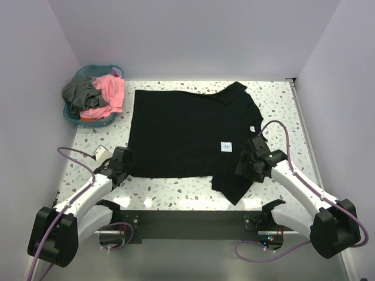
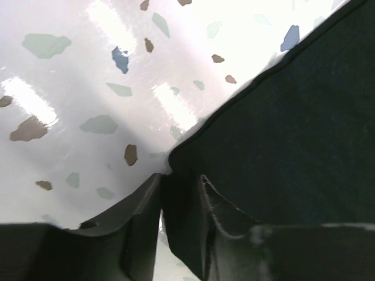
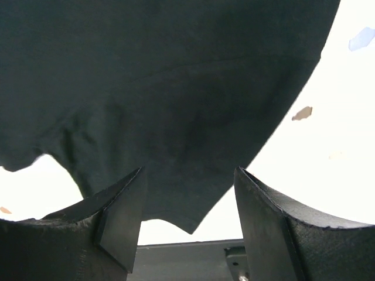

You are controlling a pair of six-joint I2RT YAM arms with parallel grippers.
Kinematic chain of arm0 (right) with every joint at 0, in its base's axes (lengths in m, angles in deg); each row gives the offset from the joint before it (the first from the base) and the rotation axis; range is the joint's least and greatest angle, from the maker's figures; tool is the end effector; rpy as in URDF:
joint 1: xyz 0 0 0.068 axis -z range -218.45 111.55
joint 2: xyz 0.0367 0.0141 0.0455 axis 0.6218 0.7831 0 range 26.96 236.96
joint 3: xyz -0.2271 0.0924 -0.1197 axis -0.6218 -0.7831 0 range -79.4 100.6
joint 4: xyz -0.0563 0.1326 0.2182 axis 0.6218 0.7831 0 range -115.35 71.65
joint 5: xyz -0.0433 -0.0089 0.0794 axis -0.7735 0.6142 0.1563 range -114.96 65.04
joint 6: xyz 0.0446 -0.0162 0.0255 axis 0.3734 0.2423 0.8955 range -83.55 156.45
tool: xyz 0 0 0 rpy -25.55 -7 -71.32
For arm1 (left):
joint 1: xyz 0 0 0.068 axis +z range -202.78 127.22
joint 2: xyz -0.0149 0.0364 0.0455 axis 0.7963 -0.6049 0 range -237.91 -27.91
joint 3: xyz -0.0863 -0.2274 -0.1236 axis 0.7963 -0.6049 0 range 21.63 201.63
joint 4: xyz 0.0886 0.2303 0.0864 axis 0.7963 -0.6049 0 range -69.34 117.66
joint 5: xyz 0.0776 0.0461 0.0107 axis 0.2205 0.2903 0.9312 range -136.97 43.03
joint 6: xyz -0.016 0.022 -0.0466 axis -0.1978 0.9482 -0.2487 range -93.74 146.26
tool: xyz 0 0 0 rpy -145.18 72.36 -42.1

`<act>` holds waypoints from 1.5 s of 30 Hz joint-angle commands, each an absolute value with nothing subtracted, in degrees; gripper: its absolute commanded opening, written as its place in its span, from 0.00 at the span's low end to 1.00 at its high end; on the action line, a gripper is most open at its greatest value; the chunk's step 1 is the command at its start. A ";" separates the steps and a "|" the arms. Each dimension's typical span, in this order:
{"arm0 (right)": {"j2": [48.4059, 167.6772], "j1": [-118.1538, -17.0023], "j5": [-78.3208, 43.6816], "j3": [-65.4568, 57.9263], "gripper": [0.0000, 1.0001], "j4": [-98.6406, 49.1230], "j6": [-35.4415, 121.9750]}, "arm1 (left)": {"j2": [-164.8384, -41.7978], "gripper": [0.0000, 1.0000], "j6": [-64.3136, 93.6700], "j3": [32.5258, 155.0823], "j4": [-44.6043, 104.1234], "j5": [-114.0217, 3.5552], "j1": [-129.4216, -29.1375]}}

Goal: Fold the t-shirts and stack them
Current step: Fold the tshirt

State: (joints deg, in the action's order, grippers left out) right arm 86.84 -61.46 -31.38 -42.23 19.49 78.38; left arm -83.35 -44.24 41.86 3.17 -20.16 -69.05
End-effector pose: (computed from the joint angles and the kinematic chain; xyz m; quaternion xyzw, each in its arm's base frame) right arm 0.1657 0.0661 0.2015 0.1717 0.9642 0.0579 0.1934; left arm 0.1564 -0.0290 0.1473 -0.4818 0.8081 -0.0121 0.3385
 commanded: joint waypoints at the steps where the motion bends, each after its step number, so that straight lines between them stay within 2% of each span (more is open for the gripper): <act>1: 88.39 -62.01 -30.15 -41.96 0.64 22.45 77.76 | -86.00 0.33 -45.99 40.09 5.42 -19.55 -69.22; 8: 89.63 -65.51 -29.00 -41.25 0.64 27.55 78.54 | -85.13 0.09 -45.73 39.48 7.09 -19.55 -69.22; 11: 90.59 -68.24 -30.23 -41.52 0.64 28.52 79.69 | -84.95 0.06 -45.20 39.83 7.62 -19.90 -69.22; 20: 86.73 -70.26 -30.59 -45.20 0.60 30.46 83.81 | -84.69 0.02 -44.14 40.62 7.97 -20.60 -69.22; 32: 90.42 -81.07 -31.98 -51.36 0.58 22.81 94.62 | -84.43 0.02 -43.53 40.27 8.58 -20.78 -69.22; 39: 90.60 -82.31 -35.59 -49.78 0.57 22.81 97.71 | -83.46 0.01 -43.09 39.74 8.76 -20.52 -69.22; 45: 83.22 -82.31 -40.16 -46.36 0.54 25.97 98.77 | -82.05 0.01 -42.12 40.00 8.50 -20.08 -69.22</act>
State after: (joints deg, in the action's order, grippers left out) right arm 86.31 -82.11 -34.81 -49.64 25.28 96.20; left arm -83.11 -43.35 40.46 7.86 -20.60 -69.05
